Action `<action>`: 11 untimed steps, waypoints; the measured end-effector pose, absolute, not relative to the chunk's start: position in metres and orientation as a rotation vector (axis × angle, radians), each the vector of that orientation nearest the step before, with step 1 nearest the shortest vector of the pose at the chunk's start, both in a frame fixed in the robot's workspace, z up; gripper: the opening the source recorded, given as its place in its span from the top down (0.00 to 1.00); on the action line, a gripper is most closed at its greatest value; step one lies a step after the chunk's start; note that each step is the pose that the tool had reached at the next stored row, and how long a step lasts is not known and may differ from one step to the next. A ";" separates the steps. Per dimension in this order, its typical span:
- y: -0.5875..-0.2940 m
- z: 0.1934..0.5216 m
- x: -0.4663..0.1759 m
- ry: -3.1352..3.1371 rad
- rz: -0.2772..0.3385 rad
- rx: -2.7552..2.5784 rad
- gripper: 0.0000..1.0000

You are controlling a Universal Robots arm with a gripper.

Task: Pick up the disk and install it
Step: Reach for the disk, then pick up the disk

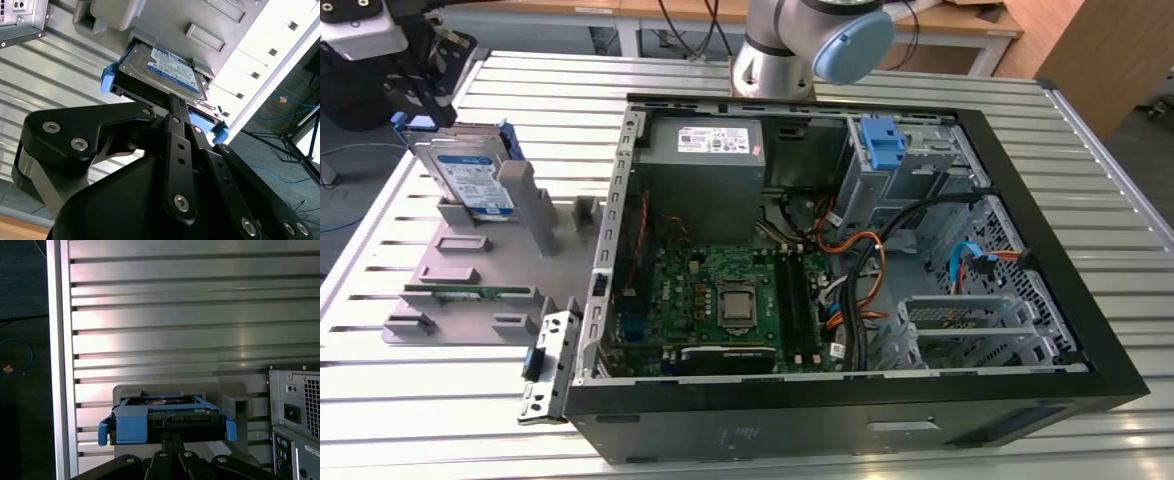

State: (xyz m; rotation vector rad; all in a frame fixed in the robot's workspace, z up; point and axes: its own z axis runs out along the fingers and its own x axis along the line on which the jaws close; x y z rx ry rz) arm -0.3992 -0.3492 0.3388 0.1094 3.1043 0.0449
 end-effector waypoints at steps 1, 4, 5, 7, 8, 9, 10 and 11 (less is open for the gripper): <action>-0.349 0.339 -0.399 3.104 0.045 0.109 0.89; -0.349 0.339 -0.399 3.104 0.045 0.109 0.89; -0.349 0.339 -0.399 3.104 0.045 0.109 0.89; -0.349 0.339 -0.399 3.104 0.045 0.109 0.89; -0.349 0.339 -0.399 3.104 0.045 0.109 0.89; -0.349 0.339 -0.399 3.104 0.045 0.109 0.89; -0.349 0.339 -0.399 3.104 0.045 0.109 0.89; -0.349 0.339 -0.399 3.104 0.045 0.109 0.89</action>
